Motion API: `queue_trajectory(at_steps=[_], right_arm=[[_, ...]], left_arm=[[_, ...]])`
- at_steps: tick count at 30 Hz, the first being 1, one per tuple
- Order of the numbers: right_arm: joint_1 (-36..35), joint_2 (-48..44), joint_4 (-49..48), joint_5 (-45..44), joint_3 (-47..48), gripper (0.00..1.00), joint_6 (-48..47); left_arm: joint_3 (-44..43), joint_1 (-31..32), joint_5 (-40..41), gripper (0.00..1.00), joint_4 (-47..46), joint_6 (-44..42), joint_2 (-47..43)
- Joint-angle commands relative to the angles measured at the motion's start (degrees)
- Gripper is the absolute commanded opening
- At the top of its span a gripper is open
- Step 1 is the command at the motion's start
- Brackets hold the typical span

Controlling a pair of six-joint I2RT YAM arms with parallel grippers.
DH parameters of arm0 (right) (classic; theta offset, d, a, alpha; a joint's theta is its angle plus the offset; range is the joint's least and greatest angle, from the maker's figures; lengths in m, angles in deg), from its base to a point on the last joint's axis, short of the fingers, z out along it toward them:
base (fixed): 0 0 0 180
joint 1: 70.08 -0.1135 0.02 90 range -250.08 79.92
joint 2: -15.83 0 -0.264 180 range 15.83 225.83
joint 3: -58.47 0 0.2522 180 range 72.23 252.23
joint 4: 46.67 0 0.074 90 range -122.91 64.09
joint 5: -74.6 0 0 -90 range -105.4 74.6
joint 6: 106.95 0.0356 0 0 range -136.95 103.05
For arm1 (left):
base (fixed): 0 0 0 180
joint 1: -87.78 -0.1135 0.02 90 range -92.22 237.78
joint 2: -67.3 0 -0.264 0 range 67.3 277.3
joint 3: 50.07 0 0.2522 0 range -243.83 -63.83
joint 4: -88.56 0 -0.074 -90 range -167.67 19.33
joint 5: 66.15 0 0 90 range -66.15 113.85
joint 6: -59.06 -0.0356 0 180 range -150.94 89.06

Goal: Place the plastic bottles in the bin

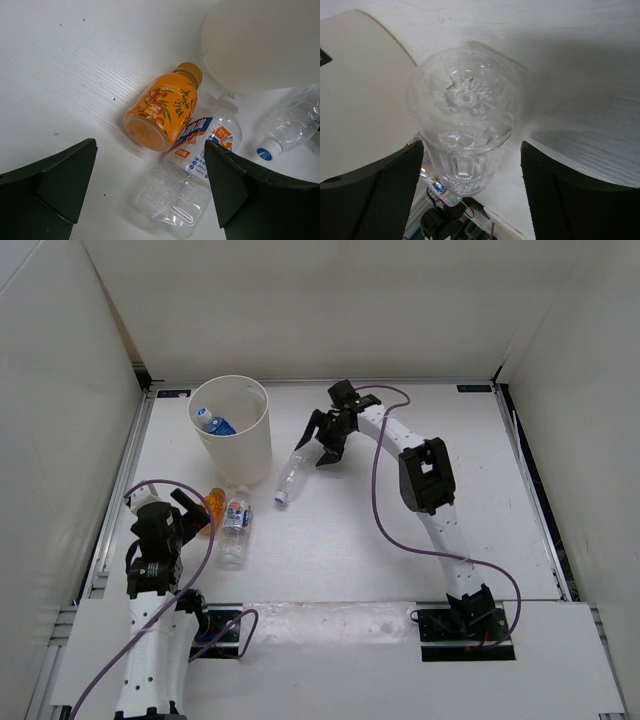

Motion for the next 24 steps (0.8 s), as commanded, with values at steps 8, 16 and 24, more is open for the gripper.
queue_trajectory(at_steps=[8,16,24], right_arm=[[-1.44,1.61,13.6,-11.4,8.18,0.88,-7.75],[-1.88,2.93,17.83,-14.3,10.92,0.79,-8.11],[-1.45,3.45,17.39,-12.9,11.27,0.71,-8.72]], left_arm=[[-1.64,-0.04,0.38,1.0,-0.2,0.22,0.26],[-1.55,-0.04,0.12,1.0,-0.29,0.31,0.7],[-1.82,-0.04,-0.06,1.0,-0.29,0.31,1.05]])
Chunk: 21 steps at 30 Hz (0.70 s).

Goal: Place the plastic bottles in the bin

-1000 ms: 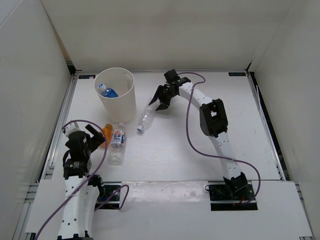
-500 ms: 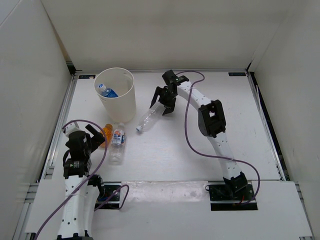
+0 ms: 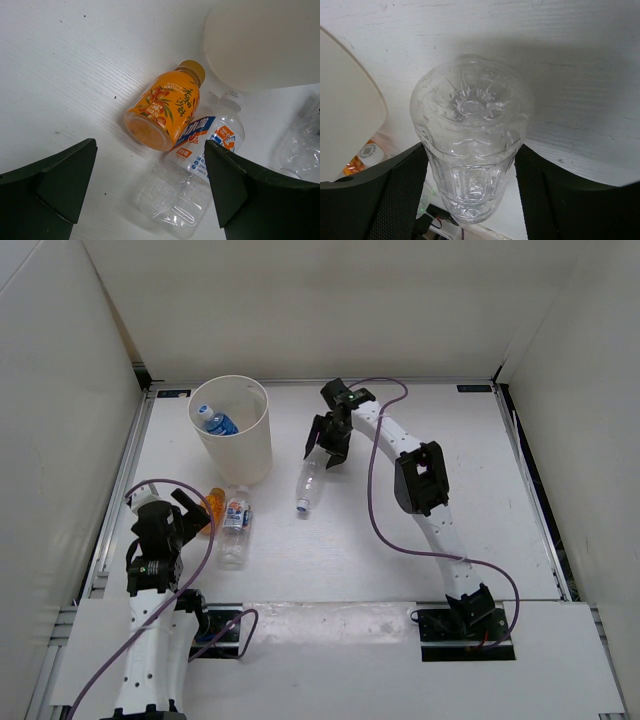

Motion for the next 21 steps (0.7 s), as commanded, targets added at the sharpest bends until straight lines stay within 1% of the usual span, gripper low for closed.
queue_trajectory(at_steps=[1,2,6,8,9,10,11,13,14,15,16,17,18,20,21], right_arm=[[0.33,1.31,1.76,0.1,2.49,0.71,-1.14],[0.33,1.49,2.02,0.02,3.01,0.72,-1.31],[0.41,1.76,4.66,-0.51,3.64,0.72,-3.68],[0.5,1.67,6.15,-1.12,3.81,0.68,-5.96],[0.76,1.67,7.03,-1.99,3.99,0.62,-7.45],[0.77,1.58,7.56,-2.87,4.07,0.59,-8.95],[1.03,1.4,8.96,-3.75,3.99,0.51,-10.18],[1.29,0.79,9.76,-3.85,2.85,0.4,-11.41],[1.9,0.44,9.24,-3.76,2.06,0.33,-12.12],[2.17,-2.0,8.45,-3.67,-0.56,0.19,-12.3],[2.43,-2.9,6.18,-2.98,-2.58,0.17,-12.39],[3.22,-4.21,3.03,-2.19,-8.87,0.17,-12.21],[3.84,-7.79,1.69,-1.83,-10.85,0.12,-12.21],[4.37,-9.75,-2.18,-1.13,-14.88,0.04,-11.95],[4.54,-12.81,-2.37,-0.69,-15.52,0.0,-12.38]], left_arm=[[-1.64,-0.04,-0.12,1.0,-0.29,0.2,0.11],[-1.73,-0.04,-0.12,1.0,-0.38,0.11,-0.06],[-1.64,-0.04,-0.03,1.0,-0.2,0.2,0.03],[-1.64,-0.04,0.05,1.0,-0.46,0.2,-0.06],[-1.64,-0.04,-0.12,1.0,-0.29,0.11,-0.06],[-1.64,0.04,-0.04,1.0,-0.2,0.11,0.11],[-1.73,-0.13,-0.38,1.0,-0.37,0.11,0.11],[-1.73,0.13,-0.21,1.0,-0.38,0.2,0.03],[-1.82,0.04,-0.3,1.0,-0.29,0.2,0.11],[-1.73,-0.13,-0.21,1.0,-0.29,0.2,0.11],[-1.82,0.04,-0.12,1.0,-0.2,0.2,0.11],[-1.64,-0.04,-0.12,1.0,-0.37,0.2,0.11],[-1.55,-0.13,-0.21,1.0,-0.29,0.11,0.03],[-1.55,-0.04,-0.21,1.0,-0.38,0.2,0.03],[-1.64,-0.13,-0.04,1.0,-0.46,0.11,0.2]])
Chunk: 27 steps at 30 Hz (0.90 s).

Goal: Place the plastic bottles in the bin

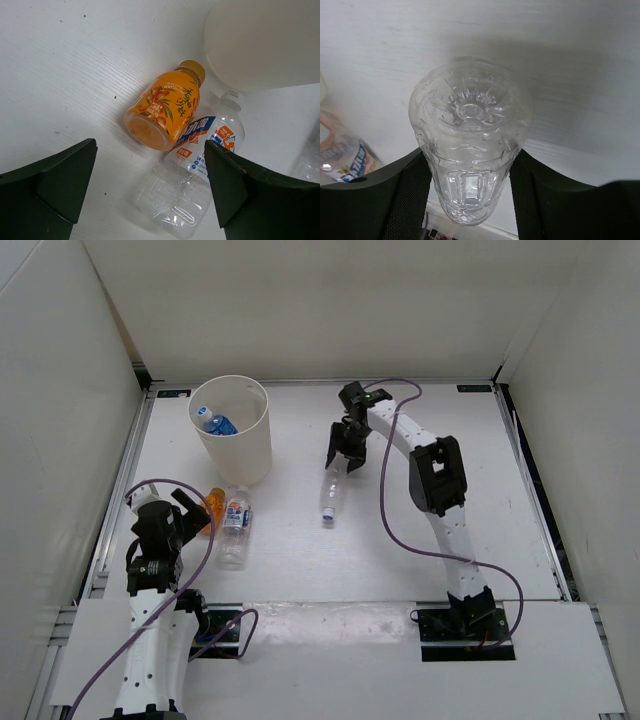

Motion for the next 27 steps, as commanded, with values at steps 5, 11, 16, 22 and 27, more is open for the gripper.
queue_trajectory(at_steps=[5,11,16,22,27], right_arm=[[0.12,-15.37,-5.39,-7.0,-4.66,0.0,-1.46],[-4.18,-30.14,-18.74,-19.74,-10.46,0.0,1.79],[-7.78,-37.45,-32.52,-30.29,-15.12,0.0,1.01],[-17.18,-42.02,-47.56,-49.1,-18.62,0.0,-3.46],[-28.51,-36.78,-83.65,-64.22,-18.58,0.0,-31.54]], left_arm=[[-1.47,0.04,-0.12,1.0,-0.46,0.2,0.31],[-1.38,-0.04,-0.04,1.0,-0.55,0.2,0.66],[-1.47,-0.04,-0.04,1.0,-0.55,0.11,0.58],[-1.38,-0.04,-0.21,1.0,-0.46,0.11,0.31],[-1.38,-0.04,-0.21,1.0,-0.73,0.2,0.84]])
